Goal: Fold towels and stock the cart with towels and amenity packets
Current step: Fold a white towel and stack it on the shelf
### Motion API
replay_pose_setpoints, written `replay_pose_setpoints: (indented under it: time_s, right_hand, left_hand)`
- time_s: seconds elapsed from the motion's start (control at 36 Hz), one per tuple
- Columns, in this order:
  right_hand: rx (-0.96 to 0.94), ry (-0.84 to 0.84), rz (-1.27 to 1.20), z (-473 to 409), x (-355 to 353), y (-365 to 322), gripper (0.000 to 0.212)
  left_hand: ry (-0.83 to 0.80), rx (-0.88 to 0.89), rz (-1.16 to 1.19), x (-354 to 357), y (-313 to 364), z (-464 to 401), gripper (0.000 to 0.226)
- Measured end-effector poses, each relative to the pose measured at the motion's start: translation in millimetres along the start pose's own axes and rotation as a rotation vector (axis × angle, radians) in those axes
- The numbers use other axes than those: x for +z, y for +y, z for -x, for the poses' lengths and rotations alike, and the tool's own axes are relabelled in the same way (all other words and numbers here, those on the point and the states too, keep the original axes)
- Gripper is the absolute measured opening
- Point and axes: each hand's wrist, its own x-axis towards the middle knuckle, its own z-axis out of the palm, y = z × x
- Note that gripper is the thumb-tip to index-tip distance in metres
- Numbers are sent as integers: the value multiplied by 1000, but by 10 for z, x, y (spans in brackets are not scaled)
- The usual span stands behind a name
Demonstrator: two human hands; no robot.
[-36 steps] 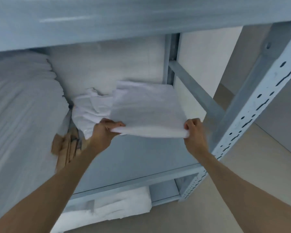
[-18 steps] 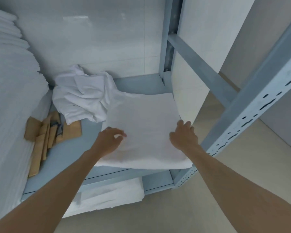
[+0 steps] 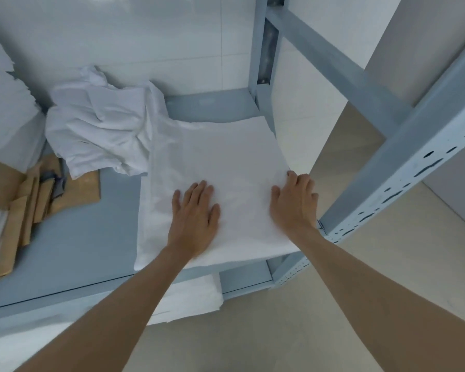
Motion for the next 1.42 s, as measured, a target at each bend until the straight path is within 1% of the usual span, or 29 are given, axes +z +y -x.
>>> replay_pose_setpoints:
  time_s: [0.06, 0.11, 0.17, 0.22, 0.31, 0.36, 0.39, 0.47, 0.5, 0.56, 0.64, 0.72, 0.78, 0.83, 0.86, 0.92, 0.97, 1.0, 1.06, 1.14, 1.17, 1.25, 1.31, 1.36, 1.42]
  right_hand:
    - [51, -28, -59, -61, -30, -54, 52]
    - [200, -102, -204, -168, -90, -89, 60]
    - [293, -154, -345, -229, -155, -102, 54]
    - [281, -82, -404, -239, -213, -118, 46]
    - [214, 102, -396, -176, -256, -144, 40]
    - [241, 146, -406, -107, -249, -99, 35]
    - [272, 117, -403, -75, -239, -47, 35]
    - [308, -83, -399, -2, -176, 151, 42]
    - [297, -132, -403, 11, -153, 201, 43]
    - [241, -160, -339, 19, -113, 247, 43]
    - [103, -116, -192, 22, -94, 221, 37]
    - [4, -106, -156, 6, -88, 198, 37]
    - [6, -128, -153, -33, -80, 202, 39]
    - [51, -153, -185, -113, -85, 199, 40]
    - [75, -160, -213, -150, -100, 186, 43]
    - [66, -146, -203, -248, -142, 119, 60]
    - [-29, -77, -43, -336, -152, 21, 70]
    - [-95, -30, 29, -375, -141, -45, 70]
    - [-208, 24, 90, -446, -74, -181, 67]
    - [-334, -32, 187, -414, 159, -225, 64]
    - [-337, -56, 198, -391, 258, -184, 64]
    - [-254, -91, 147, -453, 427, -65, 65]
    - [-178, -128, 95, -540, 428, -60, 65]
    - [-60, -177, 28, -578, 386, -79, 66]
    - [-25, -190, 13, -573, 357, -89, 66]
  left_hand:
    - [-4, 25, 1, -16, -10, -78, 53]
    - [2, 24, 22, -3, 30, -153, 47]
    - [-3, 1, 33, 36, 99, -171, 48]
    - [10, -21, 50, 65, 151, -172, 49]
    - [109, -22, 86, 13, 147, -167, 46]
    - [170, -19, 94, -58, 119, -155, 48]
    - [173, -22, 100, -86, 116, -145, 49]
    - [100, -20, 68, -69, 105, -69, 44]
    - [74, -25, 51, -38, 95, -42, 44]
    - [44, -56, 29, 12, 87, -4, 47]
    - [22, -115, 3, 47, 86, 49, 50]
    - [24, -196, 3, 43, 79, 116, 53]
    - [22, -241, 2, 34, 75, 153, 54]
    - [24, -270, 1, 20, 72, 144, 53]
    - [23, -271, 0, 9, 70, 129, 53]
    - [22, -219, -24, -13, 72, 60, 52]
    - [16, -119, -53, -33, 109, -62, 53]
    - [26, -76, -60, -45, 140, -140, 54]
    - [66, -25, -78, -42, 192, -324, 55]
    - [24, -68, -110, 79, 110, -448, 58]
    - [-1, -105, -113, 147, 47, -438, 59]
    - [-8, -183, -98, 270, -87, -428, 61]
    - [-13, -205, -99, 280, -91, -435, 62]
    - [-17, -232, -116, 256, -67, -420, 62]
    - [-30, -254, -119, 220, -47, -400, 61]
